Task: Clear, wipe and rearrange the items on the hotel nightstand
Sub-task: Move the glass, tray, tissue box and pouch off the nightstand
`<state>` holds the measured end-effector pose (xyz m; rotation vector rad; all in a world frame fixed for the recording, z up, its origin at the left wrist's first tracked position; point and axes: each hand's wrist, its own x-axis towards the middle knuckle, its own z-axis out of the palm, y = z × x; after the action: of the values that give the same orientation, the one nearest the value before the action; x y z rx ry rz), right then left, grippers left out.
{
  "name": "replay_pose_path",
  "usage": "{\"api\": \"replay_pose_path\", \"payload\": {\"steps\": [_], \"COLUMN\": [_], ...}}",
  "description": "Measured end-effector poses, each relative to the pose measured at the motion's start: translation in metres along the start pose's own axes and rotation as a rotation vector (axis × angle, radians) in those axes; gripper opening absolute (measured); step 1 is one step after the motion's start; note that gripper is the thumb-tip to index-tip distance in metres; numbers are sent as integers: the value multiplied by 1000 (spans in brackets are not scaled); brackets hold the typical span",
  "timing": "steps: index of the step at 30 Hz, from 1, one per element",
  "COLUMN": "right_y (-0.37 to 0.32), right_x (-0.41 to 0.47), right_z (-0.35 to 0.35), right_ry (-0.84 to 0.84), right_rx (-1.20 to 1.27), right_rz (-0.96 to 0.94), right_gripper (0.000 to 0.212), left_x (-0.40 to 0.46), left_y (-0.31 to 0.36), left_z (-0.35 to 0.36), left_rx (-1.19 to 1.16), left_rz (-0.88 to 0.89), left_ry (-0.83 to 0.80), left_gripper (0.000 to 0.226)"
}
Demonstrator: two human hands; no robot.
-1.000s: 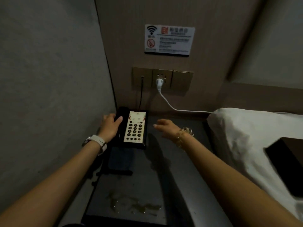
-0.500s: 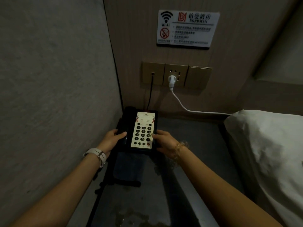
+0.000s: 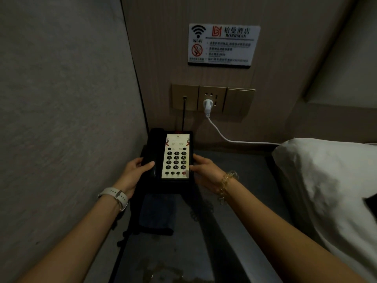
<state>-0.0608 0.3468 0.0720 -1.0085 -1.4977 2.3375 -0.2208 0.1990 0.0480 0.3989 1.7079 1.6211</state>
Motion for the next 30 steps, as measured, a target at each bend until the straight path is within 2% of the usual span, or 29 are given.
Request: {"api": "replay_pose_path", "payload": {"steps": [4,13,18,23,26,30], "right_y": [-20,-65,-90,-114,-127,-142], "right_x": [-21,-78,-108,-145,-165,-188], "right_z": [-1,-25,-57,-103,-134,-177], "right_ry": [-33,-32,35,117,179,264], "right_rx": [38,-114,-152,-244,-284,-336], "right_rz": [-51,-139,-167,-199,-234,-243], "right_gripper": [59,42,39,36,32,26], "left_x": [-12,-52,-64,-71,-73,-77], "left_y": [24,62,82,99,106,110], "left_z": [7,37,74,126,160,208], "left_rx": [22,68,81,104,115,112], "left_rz": [72,177,232,277,277,271], "left_ry": [9,-42,-111,-209,-280,-365], "left_gripper": [41,34,35,25,29,19]}}
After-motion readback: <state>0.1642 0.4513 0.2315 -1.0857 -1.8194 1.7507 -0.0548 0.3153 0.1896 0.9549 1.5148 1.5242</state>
